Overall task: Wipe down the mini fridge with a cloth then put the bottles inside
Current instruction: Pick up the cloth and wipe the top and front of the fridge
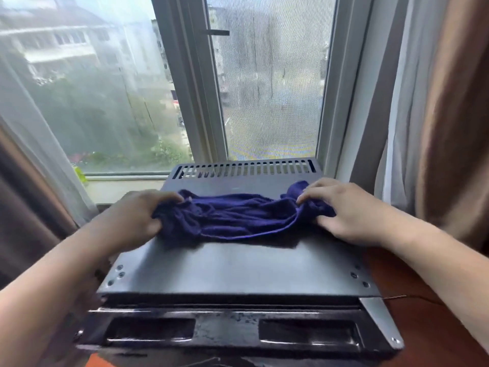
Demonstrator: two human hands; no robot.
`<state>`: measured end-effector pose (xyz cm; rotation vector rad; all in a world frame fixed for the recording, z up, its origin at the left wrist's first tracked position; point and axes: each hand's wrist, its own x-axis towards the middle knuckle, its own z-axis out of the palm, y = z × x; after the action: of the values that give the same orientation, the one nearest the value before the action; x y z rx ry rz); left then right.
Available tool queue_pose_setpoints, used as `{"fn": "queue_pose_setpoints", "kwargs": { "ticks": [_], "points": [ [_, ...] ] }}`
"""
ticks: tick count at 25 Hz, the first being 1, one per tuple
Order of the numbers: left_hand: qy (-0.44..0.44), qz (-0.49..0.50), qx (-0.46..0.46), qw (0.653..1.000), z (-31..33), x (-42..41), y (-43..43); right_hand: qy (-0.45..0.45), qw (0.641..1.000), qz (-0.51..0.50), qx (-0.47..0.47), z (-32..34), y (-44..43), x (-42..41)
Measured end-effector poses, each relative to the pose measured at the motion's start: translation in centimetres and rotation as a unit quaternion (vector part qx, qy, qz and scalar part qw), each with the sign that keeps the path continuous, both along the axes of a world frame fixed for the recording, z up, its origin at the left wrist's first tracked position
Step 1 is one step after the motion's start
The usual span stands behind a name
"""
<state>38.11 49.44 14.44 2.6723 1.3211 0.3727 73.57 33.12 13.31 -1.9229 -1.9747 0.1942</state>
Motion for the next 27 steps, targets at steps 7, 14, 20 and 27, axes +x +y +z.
{"fn": "queue_pose_setpoints", "kwargs": {
  "ticks": [7, 14, 20, 27],
  "points": [
    [-0.009, -0.066, -0.058, 0.996, -3.5, -2.0, -5.4, 0.062, 0.997, 0.042, -0.001, -1.6, -2.2, -6.4],
    [-0.034, -0.106, -0.035, 0.993, -2.5, 1.0, 5.1, 0.074, 0.997, -0.023, 0.007, -0.1, 9.8, -12.7],
    [-0.084, -0.166, -0.058, 0.981, -2.0, -5.4, 3.0, 0.063, 0.997, -0.025, -0.033, 0.3, 6.4, -15.2],
    [-0.145, -0.258, -0.054, 0.954, -2.1, -3.0, 2.3, 0.105, 0.989, -0.097, 0.036, -0.3, 8.4, -16.7]
  ]
}}
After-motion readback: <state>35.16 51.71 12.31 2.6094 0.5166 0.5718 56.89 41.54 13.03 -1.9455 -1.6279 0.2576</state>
